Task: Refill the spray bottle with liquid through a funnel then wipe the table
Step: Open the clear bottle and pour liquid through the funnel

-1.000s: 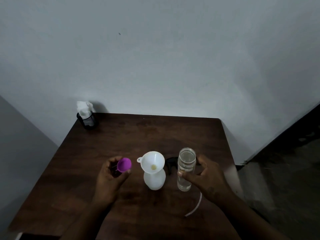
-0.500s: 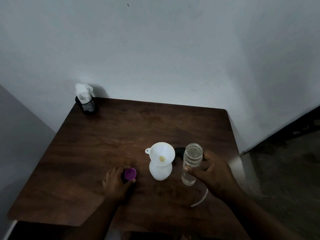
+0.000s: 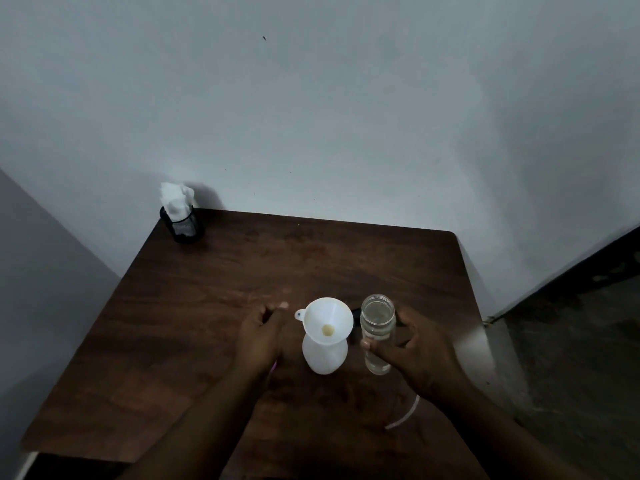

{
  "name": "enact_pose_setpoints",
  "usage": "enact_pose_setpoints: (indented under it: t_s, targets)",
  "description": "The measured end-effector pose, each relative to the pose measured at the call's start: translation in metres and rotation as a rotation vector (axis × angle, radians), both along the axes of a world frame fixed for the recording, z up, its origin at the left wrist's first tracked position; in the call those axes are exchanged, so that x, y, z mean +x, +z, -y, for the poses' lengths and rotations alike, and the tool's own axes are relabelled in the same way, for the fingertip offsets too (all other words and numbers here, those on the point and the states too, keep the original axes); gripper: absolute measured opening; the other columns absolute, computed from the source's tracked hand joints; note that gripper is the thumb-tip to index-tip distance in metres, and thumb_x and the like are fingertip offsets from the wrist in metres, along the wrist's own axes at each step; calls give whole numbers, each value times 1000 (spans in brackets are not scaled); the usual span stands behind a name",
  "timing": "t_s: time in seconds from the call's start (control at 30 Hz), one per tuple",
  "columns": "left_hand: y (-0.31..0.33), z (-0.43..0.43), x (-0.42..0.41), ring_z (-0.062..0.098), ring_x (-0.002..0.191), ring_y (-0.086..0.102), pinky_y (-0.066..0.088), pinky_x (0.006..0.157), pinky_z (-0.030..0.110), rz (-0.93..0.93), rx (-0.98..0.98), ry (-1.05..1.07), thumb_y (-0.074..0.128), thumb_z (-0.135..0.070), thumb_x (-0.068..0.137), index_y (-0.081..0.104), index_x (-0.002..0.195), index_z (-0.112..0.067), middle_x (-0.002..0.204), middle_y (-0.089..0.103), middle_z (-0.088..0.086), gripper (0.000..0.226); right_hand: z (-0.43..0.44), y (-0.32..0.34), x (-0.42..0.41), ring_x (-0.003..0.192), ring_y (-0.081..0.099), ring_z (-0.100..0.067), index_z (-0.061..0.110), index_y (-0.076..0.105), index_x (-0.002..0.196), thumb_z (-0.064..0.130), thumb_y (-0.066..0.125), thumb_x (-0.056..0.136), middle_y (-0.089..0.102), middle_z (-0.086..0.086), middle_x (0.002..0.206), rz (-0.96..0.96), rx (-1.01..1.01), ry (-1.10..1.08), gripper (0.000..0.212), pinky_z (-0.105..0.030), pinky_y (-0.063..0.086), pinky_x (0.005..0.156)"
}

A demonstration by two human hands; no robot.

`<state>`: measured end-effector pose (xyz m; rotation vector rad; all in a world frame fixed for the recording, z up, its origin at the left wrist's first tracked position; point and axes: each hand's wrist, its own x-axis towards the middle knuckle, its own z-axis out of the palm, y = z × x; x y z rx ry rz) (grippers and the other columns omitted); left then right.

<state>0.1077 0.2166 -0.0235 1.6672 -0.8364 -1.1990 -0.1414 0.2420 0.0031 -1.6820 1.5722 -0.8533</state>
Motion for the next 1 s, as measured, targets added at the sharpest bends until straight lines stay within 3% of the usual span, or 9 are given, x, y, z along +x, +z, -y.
enact_pose_setpoints:
  t_s: [0.1, 0.23, 0.37, 0.47, 0.6, 0.73, 0.87, 1.0]
  targets:
    - [5, 5, -2, 16, 66, 50, 42, 43, 15, -112, 103, -16, 64, -18, 99, 63, 100, 11, 80, 59, 15, 29, 3, 3, 1, 105, 62, 11, 41, 65, 117, 39, 89, 69, 67, 34, 110, -19, -24, 19, 54, -16, 51, 85]
    - [4, 13, -6, 20, 70, 51, 42, 54, 27, -119, 187, -61, 69, -25, 95, 67, 94, -3, 79, 65, 10, 22, 7, 5, 0, 105, 58, 18, 55, 59, 109, 32, 89, 70, 60, 46, 109, -73, -42, 58, 55, -1, 41, 85]
    - [0, 16, -7, 19, 63, 49, 39, 53, 29, -121, 193, -54, 70, -21, 94, 63, 83, -8, 74, 61, 11, 18, 12, 3, -2, 104, 57, 17, 61, 56, 106, 33, 88, 70, 59, 48, 106, -126, -34, 88, 55, -3, 41, 84]
    - [2, 17, -8, 15, 56, 47, 39, 50, 28, -109, 179, -57, 68, -14, 95, 61, 80, -7, 70, 59, 10, 17, 14, 0, -4, 107, 57, 15, 59, 57, 111, 38, 87, 70, 61, 43, 108, -162, -36, 104, 55, -10, 45, 88]
    - [2, 18, -8, 16, 57, 52, 45, 52, 28, -101, 145, -58, 68, -9, 95, 66, 92, 4, 73, 63, 14, 13, 17, 2, -3, 109, 57, 13, 47, 59, 125, 39, 83, 74, 64, 35, 114, -230, -57, 127, 57, -16, 48, 91]
    - [-2, 18, -10, 17, 63, 59, 49, 56, 29, -80, 116, -52, 71, -9, 92, 69, 88, -2, 73, 69, 11, 9, 22, 7, -3, 103, 58, 12, 47, 55, 127, 34, 78, 77, 63, 36, 110, -311, -72, 197, 56, -19, 50, 85]
    - [-3, 18, -11, 14, 58, 60, 49, 52, 25, -79, 104, -50, 71, -7, 92, 69, 86, -3, 70, 70, 9, 8, 28, -2, -6, 108, 61, -1, 45, 51, 132, 54, 69, 77, 65, 24, 119, -431, -74, 198, 59, -35, 54, 86]
    - [1, 16, -10, 9, 47, 56, 46, 46, 21, -79, 90, -60, 71, -6, 92, 66, 81, -4, 64, 66, 8, 12, 30, -4, -8, 113, 59, -7, 44, 49, 135, 62, 59, 75, 63, 22, 125, -513, -82, 207, 64, -40, 52, 89]
